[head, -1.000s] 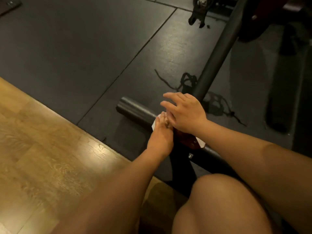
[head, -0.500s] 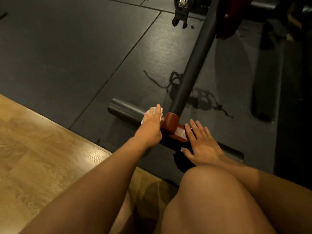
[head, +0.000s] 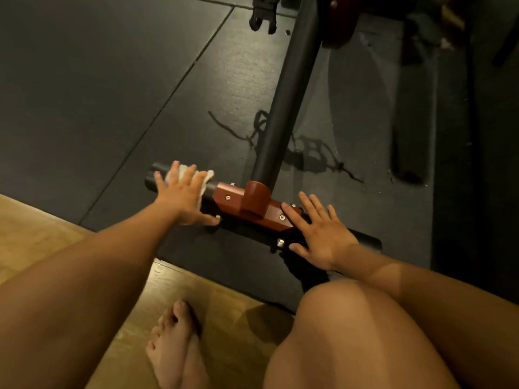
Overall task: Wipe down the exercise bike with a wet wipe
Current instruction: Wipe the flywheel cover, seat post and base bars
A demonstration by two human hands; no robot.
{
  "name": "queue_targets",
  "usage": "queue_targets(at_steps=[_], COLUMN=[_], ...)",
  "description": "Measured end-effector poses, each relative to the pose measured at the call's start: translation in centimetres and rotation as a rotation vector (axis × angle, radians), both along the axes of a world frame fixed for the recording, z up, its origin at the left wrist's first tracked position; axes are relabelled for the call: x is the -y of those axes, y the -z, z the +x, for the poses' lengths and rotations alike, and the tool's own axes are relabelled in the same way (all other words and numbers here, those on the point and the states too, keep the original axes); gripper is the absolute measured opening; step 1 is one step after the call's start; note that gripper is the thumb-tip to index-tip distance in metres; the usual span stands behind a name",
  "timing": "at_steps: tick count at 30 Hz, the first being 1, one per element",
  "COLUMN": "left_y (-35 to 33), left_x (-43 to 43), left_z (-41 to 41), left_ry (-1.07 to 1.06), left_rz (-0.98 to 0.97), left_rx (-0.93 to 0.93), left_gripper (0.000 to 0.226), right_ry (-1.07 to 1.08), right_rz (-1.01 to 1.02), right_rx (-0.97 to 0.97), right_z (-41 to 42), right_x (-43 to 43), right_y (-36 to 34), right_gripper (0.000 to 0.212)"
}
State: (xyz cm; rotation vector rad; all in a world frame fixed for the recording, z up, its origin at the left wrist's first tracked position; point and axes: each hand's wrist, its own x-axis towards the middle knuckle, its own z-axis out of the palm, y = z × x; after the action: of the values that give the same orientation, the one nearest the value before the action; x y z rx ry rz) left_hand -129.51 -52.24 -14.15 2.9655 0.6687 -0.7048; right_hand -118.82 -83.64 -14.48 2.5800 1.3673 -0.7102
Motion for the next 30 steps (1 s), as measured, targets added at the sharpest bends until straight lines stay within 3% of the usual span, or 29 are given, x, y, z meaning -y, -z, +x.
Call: queue_targets(at_steps=[3, 8, 13, 23, 27, 30], left_y=[0.3, 1.2, 1.8, 0.6, 0.7, -0.2], left_x=[-0.2, 4.0, 2.0, -3.3, -6.6, -8.3], left_z=[-1.3, -3.6, -3.7, 1.0, 0.1, -0.3], left_ry=[-0.066, 0.114, 0.150, -0.013, -0.044, -0.270], left_rz=[0.038, -0.121, -0.034, 0.047, 0.084, -0.078], left_rx=[0.041, 0.230, 0.180, 0.020, 0.063, 0.087], left_gripper=[0.133, 0.132, 0.124, 0.099, 0.085, 0.065], right_ry=[0.009, 0.005, 0.001, -0.006, 0.001, 0.013], right_rz=[-0.043, -0.063, -0.119, -0.139, -0.139, -0.212], right_rx=[-0.053, -0.060, -0.109, -0.108, -0.089, -0.097], right_z=[0.1, 0.0, 0.3, 0.3, 0.1, 0.2], right_x=[-0.5, -0.6, -0.8, -0.8, -1.1, -1.3], right_y=[-0.3, -0.3, -0.7, -0.8, -0.9, -1.2], right_gripper=[0.086, 0.088, 0.087, 0.094, 0.096, 0.100])
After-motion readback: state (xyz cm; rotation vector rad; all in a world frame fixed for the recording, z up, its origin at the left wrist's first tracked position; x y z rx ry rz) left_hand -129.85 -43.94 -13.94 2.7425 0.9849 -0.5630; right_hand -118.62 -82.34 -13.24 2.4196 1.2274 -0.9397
